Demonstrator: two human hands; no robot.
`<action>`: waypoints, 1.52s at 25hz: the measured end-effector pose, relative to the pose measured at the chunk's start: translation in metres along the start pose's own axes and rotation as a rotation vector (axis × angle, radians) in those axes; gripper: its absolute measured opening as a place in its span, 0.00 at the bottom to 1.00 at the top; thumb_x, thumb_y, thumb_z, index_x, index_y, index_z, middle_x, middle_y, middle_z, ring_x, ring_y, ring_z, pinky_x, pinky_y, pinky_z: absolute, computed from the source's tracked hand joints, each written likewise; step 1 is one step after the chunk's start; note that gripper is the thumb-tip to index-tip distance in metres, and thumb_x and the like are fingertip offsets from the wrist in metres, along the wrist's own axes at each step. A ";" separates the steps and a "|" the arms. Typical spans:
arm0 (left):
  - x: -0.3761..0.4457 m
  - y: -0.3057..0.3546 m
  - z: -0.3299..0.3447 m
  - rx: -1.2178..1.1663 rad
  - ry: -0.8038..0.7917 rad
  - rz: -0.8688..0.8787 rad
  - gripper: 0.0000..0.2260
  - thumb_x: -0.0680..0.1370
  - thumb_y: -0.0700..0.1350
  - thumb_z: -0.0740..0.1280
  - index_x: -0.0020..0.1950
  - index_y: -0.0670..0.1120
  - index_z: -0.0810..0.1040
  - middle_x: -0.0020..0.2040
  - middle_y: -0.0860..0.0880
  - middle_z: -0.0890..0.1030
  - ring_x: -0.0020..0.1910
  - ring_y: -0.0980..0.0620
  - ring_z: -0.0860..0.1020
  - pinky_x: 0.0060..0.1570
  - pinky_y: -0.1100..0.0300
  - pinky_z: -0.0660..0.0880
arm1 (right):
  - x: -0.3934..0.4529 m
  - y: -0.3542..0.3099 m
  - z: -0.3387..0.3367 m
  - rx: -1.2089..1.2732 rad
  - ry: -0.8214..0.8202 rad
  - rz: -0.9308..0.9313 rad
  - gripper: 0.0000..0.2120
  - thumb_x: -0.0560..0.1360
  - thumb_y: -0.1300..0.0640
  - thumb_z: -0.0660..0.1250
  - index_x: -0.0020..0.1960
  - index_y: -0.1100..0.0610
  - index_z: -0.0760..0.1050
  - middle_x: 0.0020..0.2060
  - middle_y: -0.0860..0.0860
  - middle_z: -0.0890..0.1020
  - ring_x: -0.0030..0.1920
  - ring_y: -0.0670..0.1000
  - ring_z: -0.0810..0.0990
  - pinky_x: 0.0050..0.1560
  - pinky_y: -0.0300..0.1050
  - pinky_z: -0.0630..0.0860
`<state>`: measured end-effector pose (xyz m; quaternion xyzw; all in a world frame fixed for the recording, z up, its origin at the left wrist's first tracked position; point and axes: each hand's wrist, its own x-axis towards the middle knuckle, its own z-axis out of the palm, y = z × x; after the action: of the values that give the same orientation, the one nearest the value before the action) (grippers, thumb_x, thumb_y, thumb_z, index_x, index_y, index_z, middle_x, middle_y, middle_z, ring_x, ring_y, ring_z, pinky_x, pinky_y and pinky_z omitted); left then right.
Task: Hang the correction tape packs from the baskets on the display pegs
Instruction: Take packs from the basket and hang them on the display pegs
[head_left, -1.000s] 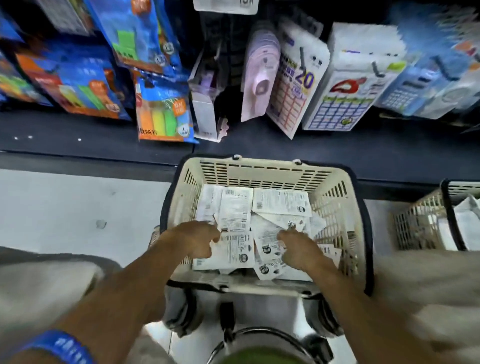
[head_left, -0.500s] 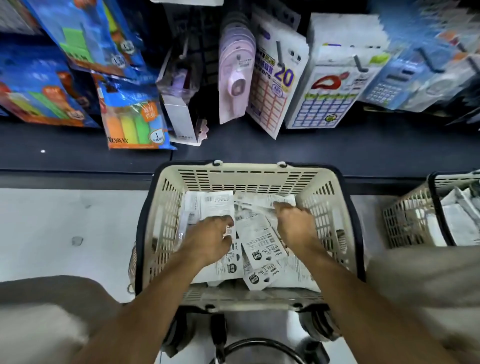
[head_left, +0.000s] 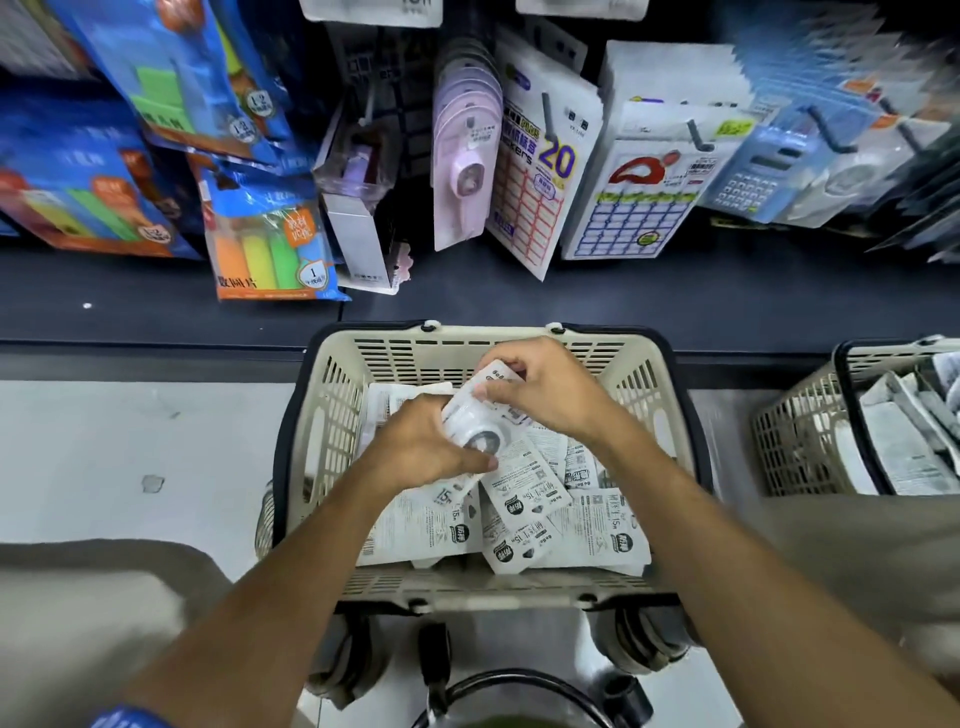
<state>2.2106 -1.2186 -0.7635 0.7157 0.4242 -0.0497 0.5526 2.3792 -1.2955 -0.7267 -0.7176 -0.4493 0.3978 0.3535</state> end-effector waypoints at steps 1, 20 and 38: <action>-0.001 -0.002 0.001 -0.060 -0.007 -0.030 0.16 0.62 0.49 0.85 0.45 0.51 0.84 0.37 0.53 0.87 0.34 0.54 0.85 0.29 0.61 0.78 | -0.006 0.009 0.002 0.177 0.116 0.082 0.05 0.77 0.58 0.73 0.52 0.54 0.82 0.48 0.49 0.86 0.50 0.50 0.83 0.49 0.46 0.80; 0.015 -0.036 -0.006 -0.283 0.428 -0.266 0.21 0.72 0.38 0.78 0.59 0.49 0.72 0.49 0.53 0.80 0.51 0.50 0.77 0.55 0.57 0.72 | -0.034 0.098 0.031 -0.450 0.197 0.169 0.13 0.84 0.55 0.61 0.65 0.49 0.80 0.44 0.49 0.85 0.32 0.45 0.78 0.35 0.39 0.78; -0.009 -0.030 -0.024 -0.596 -0.038 -0.374 0.36 0.62 0.57 0.82 0.67 0.51 0.77 0.66 0.51 0.80 0.69 0.45 0.73 0.74 0.40 0.63 | -0.013 0.063 0.019 0.219 -0.005 0.362 0.06 0.80 0.56 0.69 0.48 0.54 0.84 0.33 0.53 0.83 0.23 0.45 0.72 0.22 0.38 0.67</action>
<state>2.1755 -1.2028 -0.7722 0.4318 0.5335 -0.0374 0.7263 2.3816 -1.3264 -0.7857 -0.7430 -0.2679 0.5029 0.3510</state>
